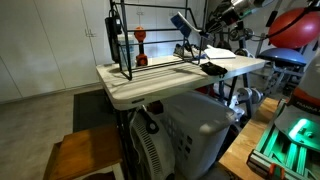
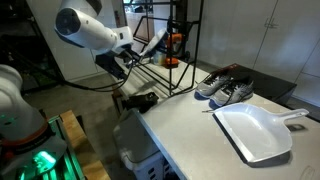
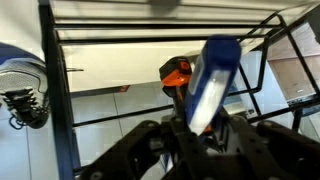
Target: Pick up the blue brush and use it to brush the second rail of the rack and then place it to the right side of the shoe rack when done brushing
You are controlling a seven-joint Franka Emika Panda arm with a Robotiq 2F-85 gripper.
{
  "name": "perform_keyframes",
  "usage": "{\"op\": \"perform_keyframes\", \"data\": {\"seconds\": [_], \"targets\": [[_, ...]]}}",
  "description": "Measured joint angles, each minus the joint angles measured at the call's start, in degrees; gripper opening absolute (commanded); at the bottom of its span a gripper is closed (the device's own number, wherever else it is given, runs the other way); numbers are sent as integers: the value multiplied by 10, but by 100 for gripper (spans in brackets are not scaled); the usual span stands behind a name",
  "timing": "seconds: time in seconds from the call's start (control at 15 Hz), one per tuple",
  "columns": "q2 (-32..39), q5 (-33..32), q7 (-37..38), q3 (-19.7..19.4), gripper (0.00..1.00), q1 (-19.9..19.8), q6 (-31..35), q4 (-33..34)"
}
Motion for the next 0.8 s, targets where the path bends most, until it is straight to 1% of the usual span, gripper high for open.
{"op": "perform_keyframes", "data": {"seconds": [0.33,0.47,0.6,0.73,0.8], "targets": [[1,2,-4,-28,7,-41,0,-1],[2,-15,-8,-33,7,-51,-15,-1],[4,-59,-8,-34,7,-64,-52,0],[4,-122,-6,-36,7,-76,-92,3],[3,-153,-6,-34,7,-89,-117,5]]}}
